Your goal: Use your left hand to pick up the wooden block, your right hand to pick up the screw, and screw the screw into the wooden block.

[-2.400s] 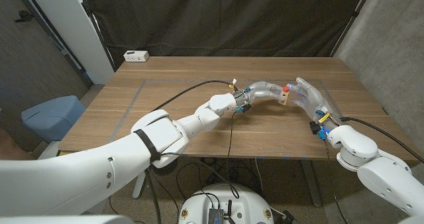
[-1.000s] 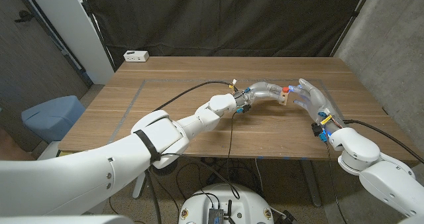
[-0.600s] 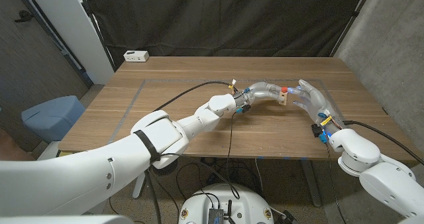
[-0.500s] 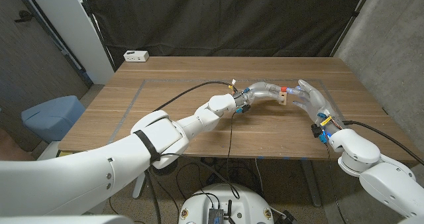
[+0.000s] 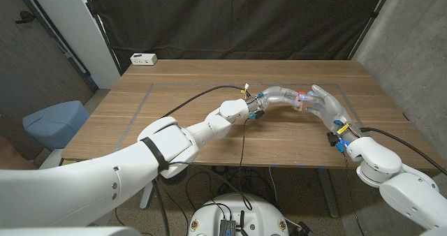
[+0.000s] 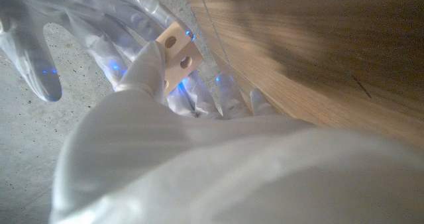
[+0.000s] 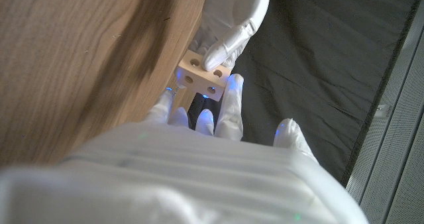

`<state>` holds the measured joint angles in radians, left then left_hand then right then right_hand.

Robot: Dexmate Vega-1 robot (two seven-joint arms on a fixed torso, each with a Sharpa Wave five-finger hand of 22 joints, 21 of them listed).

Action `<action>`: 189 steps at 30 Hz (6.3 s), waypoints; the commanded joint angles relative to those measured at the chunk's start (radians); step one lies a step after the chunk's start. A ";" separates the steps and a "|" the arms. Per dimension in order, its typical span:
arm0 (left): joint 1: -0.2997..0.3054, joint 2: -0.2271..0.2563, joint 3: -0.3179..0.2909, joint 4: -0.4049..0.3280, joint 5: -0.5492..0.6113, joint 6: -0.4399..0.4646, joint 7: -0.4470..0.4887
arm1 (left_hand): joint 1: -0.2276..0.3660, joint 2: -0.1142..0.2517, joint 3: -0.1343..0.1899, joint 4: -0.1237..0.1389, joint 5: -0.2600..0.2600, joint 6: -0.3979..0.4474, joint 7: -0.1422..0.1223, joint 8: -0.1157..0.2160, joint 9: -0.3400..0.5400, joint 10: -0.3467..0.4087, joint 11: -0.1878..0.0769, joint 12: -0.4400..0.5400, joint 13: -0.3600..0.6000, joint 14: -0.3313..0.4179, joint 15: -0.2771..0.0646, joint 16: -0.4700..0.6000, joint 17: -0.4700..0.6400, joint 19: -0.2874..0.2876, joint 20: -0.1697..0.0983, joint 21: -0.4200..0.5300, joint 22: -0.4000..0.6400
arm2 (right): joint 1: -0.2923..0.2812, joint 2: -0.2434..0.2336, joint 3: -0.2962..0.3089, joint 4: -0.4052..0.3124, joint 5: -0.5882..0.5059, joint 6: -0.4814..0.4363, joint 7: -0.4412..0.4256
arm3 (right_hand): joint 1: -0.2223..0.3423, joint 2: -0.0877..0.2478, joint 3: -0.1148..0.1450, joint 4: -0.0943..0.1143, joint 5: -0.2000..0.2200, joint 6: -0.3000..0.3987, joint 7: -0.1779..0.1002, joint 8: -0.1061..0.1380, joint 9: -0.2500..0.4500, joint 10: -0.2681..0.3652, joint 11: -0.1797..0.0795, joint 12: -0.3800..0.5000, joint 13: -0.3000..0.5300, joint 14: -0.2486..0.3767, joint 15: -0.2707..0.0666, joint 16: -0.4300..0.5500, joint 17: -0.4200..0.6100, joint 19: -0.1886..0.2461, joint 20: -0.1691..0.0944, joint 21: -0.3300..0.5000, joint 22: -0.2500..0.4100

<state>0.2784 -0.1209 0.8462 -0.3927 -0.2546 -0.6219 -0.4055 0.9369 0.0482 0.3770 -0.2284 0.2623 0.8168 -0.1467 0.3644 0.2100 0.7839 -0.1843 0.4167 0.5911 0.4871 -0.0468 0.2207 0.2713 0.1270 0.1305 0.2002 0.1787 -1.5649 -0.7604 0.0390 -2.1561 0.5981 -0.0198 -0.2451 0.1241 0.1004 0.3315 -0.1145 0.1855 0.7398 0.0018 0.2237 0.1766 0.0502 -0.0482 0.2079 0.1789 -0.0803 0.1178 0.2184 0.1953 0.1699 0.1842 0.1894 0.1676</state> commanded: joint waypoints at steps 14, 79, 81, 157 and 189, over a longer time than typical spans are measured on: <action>0.005 0.001 0.000 -0.007 0.007 -0.014 0.002 | -0.075 0.090 0.074 0.074 0.004 0.077 0.030 0.009 0.007 0.010 -0.002 0.036 0.004 0.012 -0.058 0.005 0.003 0.007 0.003 0.006 0.004 | -0.075 0.030 0.069 -0.036 -0.022 0.002 -0.027 | 0.010 0.008 0.008 -0.002 0.005 0.022 0.006 -0.002 0.003 0.026 0.018 0.004 0.002 0.012 0.008 0.003 0.000 0.010 0.004 0.005 0.003; -0.001 -0.001 0.001 0.000 0.006 -0.007 0.008 | -0.075 0.090 0.075 0.074 0.004 0.079 0.028 0.009 0.007 0.009 -0.001 0.036 0.004 0.012 -0.058 0.005 0.002 0.007 0.001 0.006 0.004 | 0.042 -0.001 -0.006 0.042 0.021 0.003 0.031 | -0.018 -0.010 -0.011 0.008 0.004 -0.235 -0.057 -0.035 0.002 -0.157 -0.012 -0.022 0.002 -0.087 0.023 -0.022 0.008 -0.057 0.017 -0.005 0.004; -0.001 -0.002 0.001 0.001 0.006 -0.007 0.008 | -0.075 0.091 0.075 0.074 0.004 0.077 0.030 0.008 0.007 0.010 -0.001 0.036 0.003 0.011 -0.057 0.005 0.003 0.007 0.002 0.006 0.004 | 0.041 -0.002 -0.007 0.042 0.021 0.004 0.028 | -0.018 -0.009 -0.011 0.008 0.004 -0.230 -0.055 -0.033 0.002 -0.156 -0.013 -0.021 0.002 -0.086 0.023 -0.021 0.008 -0.056 0.017 -0.004 0.004; 0.004 -0.003 -0.001 -0.003 0.004 -0.008 -0.001 | -0.076 0.092 0.077 0.075 0.004 0.078 0.030 0.009 0.007 0.011 -0.002 0.038 0.004 0.012 -0.057 0.005 0.004 0.008 0.002 0.006 0.004 | -0.035 0.013 0.032 -0.003 0.008 0.013 0.010 | -0.004 0.002 0.004 0.002 0.006 -0.031 -0.010 -0.003 0.005 -0.011 -0.009 0.006 0.003 0.000 0.012 0.003 0.001 0.000 0.005 0.009 0.003; 0.013 0.007 -0.003 -0.016 0.005 -0.029 -0.005 | -0.077 0.092 0.078 0.075 0.004 0.078 0.034 0.009 0.007 0.011 0.000 0.039 0.004 0.012 -0.057 0.005 0.003 0.008 0.002 0.006 0.004 | -0.060 0.022 0.050 -0.009 -0.003 0.039 0.025 | 0.000 0.002 0.009 0.000 0.005 0.031 0.005 0.001 0.006 0.026 0.000 0.005 0.003 0.013 0.010 0.001 0.000 0.002 0.004 0.005 0.003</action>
<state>0.2856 -0.1194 0.8444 -0.3988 -0.2504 -0.6352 -0.4079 0.9369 0.0482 0.3772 -0.2285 0.2616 0.8168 -0.1467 0.3644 0.2107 0.7853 -0.1861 0.4167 0.5907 0.4871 -0.0468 0.2207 0.2713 0.1270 0.1305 0.2002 0.1787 -1.6066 -0.7470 0.0746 -2.1522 0.6065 0.0136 -0.2077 0.1216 0.0977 0.3331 -0.1161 0.1855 0.7648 0.0052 0.2192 0.1813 0.0681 -0.0518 0.2079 0.1789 -0.0750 0.1232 0.2146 0.1955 0.1664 0.1876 0.1895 0.1676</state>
